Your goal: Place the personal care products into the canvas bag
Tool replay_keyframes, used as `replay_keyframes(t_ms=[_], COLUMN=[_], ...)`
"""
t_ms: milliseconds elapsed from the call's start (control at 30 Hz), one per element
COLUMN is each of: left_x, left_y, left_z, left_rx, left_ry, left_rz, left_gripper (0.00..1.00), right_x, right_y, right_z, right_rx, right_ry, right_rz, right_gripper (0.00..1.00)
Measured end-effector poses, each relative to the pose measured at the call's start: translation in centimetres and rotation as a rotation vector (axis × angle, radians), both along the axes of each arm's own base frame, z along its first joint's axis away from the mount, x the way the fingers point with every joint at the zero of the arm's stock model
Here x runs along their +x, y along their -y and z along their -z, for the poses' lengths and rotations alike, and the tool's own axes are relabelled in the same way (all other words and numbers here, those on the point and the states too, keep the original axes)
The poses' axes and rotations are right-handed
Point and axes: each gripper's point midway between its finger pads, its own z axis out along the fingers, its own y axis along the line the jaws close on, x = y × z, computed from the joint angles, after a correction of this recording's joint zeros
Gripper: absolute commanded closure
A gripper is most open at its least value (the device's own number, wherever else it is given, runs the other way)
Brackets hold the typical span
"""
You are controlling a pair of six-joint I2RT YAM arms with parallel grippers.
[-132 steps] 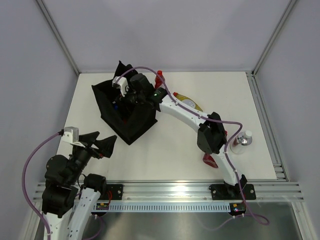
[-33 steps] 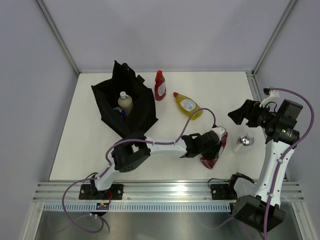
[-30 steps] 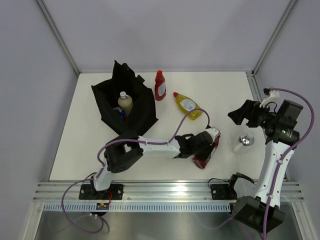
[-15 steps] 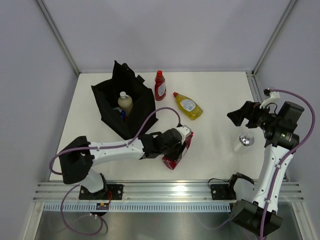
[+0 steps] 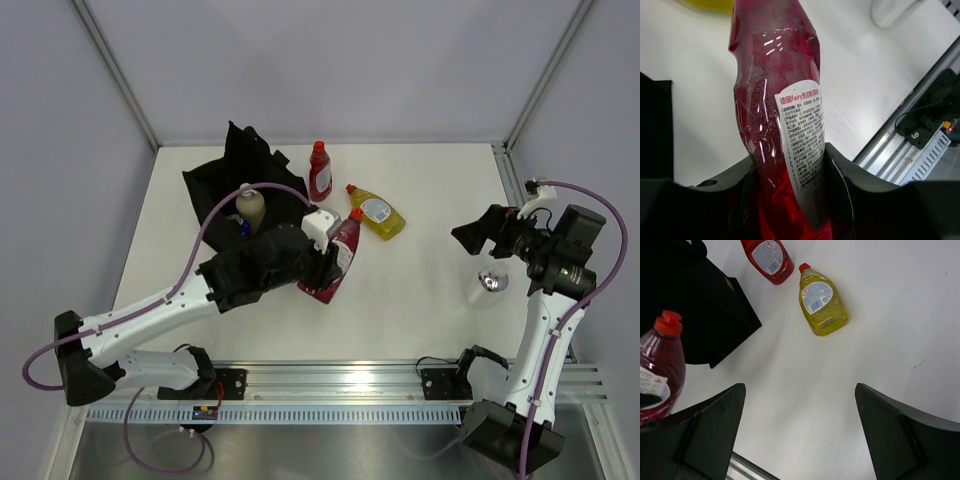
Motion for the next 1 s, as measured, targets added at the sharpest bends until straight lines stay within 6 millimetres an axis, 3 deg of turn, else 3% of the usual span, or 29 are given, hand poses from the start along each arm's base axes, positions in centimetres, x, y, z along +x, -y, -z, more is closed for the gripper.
replay_keyframes(t_ms=[200,367,600,667,767,867,1000], left_x=[5.4,10.7,15.5,17.0,19.0,20.7,21.0], left_y=[-3.2,-8.1,-15.1,-16.4,-17.9,-18.7,-18.7], left_z=[-6.7,-12.6,-16.9,-16.9,-15.3,-12.3,-7.3], left_rx=[-0.084,-0.169,-0.182,-0.164,-0.104,-0.041,0.047], left_ry=[0.101,0.214,0.325,0.345,0.335,0.302,0.222], left_rz=[-0.173,-0.384,-0.63,-0.672,-0.716,-0.737,-0.716], left_gripper=[1.0,1.0,1.0,1.0,1.0,1.0,1.0], right_x=[-0.2,-0.2,-0.2,-0.2,-0.3,-0.3,-0.2], right_y=[-0.3,-0.5,-0.5,-0.6,-0.7,-0.7,-0.8], right_z=[0.0,-0.1,0.1,0.1,0.0,0.1,0.3], right_rx=[0.008,0.012,0.016,0.02,0.023,0.025,0.031], right_ry=[0.005,0.015,0.014,0.015,0.017,0.016,0.011], right_rz=[-0.014,-0.026,-0.027,-0.032,-0.038,-0.041,-0.044], right_gripper=[0.01,0.01,0.0,0.01,0.01,0.0,0.0])
